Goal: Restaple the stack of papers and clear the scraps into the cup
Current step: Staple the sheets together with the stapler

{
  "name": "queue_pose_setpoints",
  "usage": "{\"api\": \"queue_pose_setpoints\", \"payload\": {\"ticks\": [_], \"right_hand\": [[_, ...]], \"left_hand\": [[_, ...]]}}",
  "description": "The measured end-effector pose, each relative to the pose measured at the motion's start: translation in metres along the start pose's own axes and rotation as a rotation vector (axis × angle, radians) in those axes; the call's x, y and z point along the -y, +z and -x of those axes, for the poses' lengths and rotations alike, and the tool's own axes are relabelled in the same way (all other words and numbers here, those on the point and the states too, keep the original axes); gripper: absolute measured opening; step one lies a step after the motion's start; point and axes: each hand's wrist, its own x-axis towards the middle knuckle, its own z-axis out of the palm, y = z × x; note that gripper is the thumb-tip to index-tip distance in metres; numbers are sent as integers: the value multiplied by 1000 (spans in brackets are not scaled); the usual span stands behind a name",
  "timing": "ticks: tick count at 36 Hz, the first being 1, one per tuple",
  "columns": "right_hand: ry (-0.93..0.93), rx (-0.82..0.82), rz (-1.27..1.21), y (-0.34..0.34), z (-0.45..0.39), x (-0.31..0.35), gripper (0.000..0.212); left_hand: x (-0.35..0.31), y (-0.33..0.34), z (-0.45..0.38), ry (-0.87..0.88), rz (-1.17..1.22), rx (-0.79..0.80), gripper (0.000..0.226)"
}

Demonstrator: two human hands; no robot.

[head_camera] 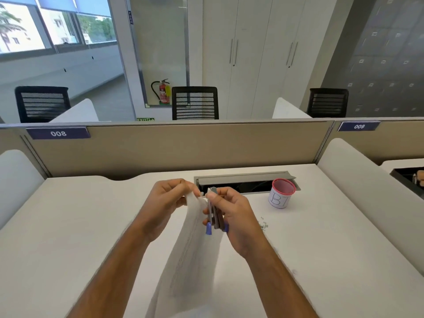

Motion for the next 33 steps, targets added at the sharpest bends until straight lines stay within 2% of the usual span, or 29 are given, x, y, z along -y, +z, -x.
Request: {"api": "queue_pose_setpoints", "payload": {"ticks": [2,4,7,12,17,21,23,26,30,33], "right_hand": [[-4,-26,-82,-4,0,5,24],[-14,-46,-133,-9,1,10,20],[-48,-56,-153,-20,4,18,14],[-148,-91,-169,-38,11,39,6],[-223,-98,-111,-44,18,53,11],[-245,-109,-53,-34,21,49,12],[-239,-97,-30,-27,22,44,11],[-220,-82,24,-21,22,35,7],[-235,-120,183,-15,20,21,11],[-267,-208,359,-11,17,8,13]], "left_hand": [[-5,-2,0,34,70,38,40],[-9,-5,1,60,84,72,32],[-18,-9,2,73,-42,92,14],[-27,-6,4,81,-195,39,30],[-25,1,4,117,-513,2,3],[-18,13,3,119,-550,0,7],[-16,20,2,111,-537,-27,9],[-10,29,-1,80,-491,-192,12],[-3,35,-3,-69,-178,-335,19],[4,38,-1,-218,28,-351,25]]}}
